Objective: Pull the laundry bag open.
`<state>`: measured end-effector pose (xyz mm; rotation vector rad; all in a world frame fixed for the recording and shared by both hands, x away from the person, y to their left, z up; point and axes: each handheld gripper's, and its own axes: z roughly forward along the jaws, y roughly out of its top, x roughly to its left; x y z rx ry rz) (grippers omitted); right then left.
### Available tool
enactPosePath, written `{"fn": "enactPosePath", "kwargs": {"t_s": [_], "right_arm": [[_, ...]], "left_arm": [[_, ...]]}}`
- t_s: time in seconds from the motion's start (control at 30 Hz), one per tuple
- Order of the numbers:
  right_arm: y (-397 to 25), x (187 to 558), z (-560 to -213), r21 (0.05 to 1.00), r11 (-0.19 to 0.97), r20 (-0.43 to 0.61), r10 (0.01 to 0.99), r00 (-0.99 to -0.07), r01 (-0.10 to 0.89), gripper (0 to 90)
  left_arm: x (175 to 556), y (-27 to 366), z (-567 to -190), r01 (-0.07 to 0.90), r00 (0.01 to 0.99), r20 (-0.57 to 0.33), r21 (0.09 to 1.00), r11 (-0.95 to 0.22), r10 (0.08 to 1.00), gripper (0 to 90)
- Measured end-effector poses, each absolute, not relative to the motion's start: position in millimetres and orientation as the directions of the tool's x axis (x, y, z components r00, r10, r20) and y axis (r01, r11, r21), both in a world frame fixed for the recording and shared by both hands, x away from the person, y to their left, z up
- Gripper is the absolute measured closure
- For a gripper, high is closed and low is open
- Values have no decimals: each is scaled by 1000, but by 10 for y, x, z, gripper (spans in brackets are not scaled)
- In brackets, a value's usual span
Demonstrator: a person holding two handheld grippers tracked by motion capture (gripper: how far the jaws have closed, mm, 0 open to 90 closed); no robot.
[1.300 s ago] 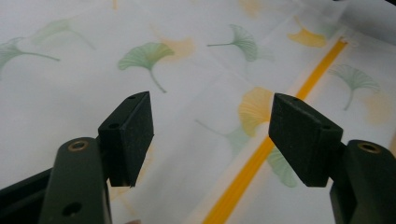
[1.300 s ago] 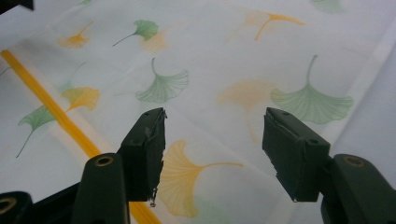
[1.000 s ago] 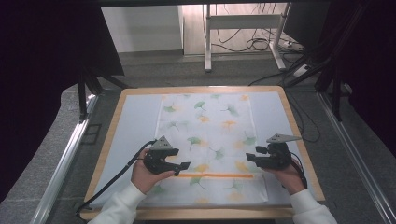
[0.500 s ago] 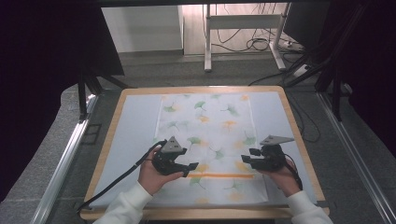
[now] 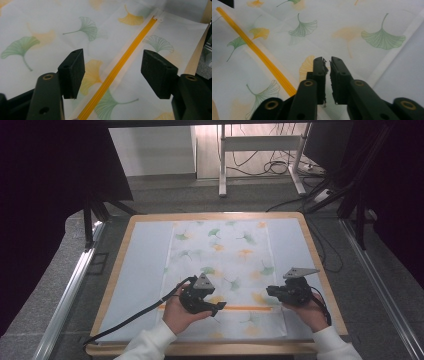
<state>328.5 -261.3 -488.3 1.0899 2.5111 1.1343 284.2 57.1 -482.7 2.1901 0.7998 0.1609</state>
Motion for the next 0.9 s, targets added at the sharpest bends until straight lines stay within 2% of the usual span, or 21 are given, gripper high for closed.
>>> {"fn": "enactPosePath", "kwargs": {"t_s": [0.07,0.2,0.33,0.53,0.6,0.9], "right_arm": [[-2601,3294,-4891,700,449,136,679,-721,555,886],[-2614,3287,-4891,695,454,131,682,-720,557,890],[-2684,3226,-4881,690,440,143,696,-704,575,891],[-2778,3131,-4892,684,433,144,710,-689,588,891],[-2814,3111,-4902,681,425,152,715,-683,596,891],[-2838,3106,-4924,668,429,159,715,-680,608,892]], "left_arm": [[2844,547,-4833,493,796,-139,714,-498,589,380],[2848,521,-4794,495,796,-152,720,-487,586,398],[2858,476,-4790,519,789,-204,727,-450,580,432],[2911,454,-4827,540,777,-221,715,-444,590,437],[2910,386,-4824,516,785,-166,708,-482,597,432],[2937,-40,-4759,477,822,-135,695,-538,554,445]]}}
